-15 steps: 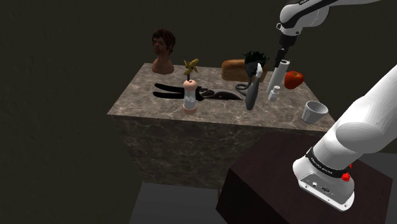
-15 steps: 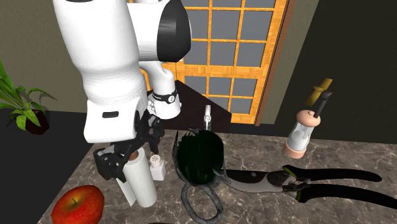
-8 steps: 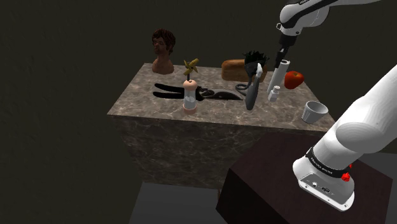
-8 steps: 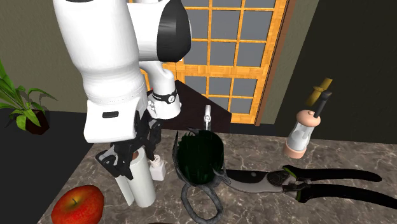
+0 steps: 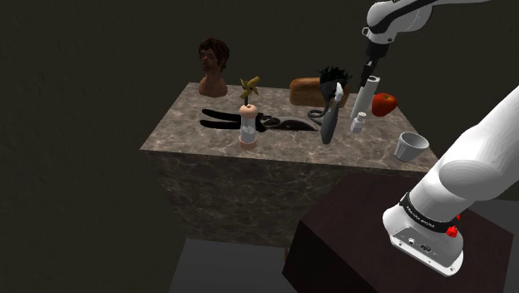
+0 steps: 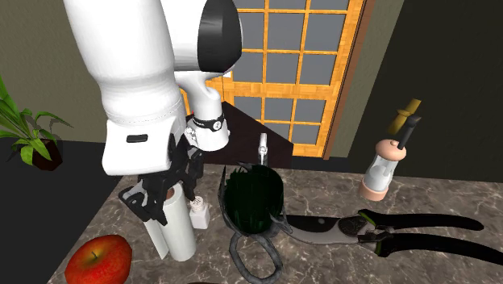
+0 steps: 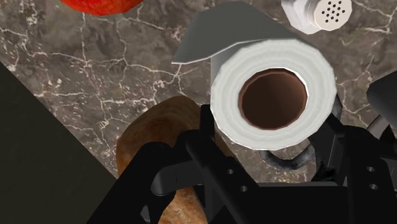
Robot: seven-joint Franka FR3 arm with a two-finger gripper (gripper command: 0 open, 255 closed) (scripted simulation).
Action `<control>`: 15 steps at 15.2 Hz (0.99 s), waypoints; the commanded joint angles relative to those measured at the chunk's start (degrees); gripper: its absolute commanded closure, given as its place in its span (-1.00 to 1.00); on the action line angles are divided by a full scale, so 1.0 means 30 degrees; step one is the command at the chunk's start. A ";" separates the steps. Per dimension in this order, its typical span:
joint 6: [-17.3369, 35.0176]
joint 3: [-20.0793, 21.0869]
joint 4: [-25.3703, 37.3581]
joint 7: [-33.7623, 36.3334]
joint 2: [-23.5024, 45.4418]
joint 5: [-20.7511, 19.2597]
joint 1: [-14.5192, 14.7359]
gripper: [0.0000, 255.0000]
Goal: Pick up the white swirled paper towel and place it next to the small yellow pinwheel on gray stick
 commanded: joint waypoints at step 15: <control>-0.4148 0.0379 0.3007 0.0367 -0.1291 -0.0537 0.0074 1.00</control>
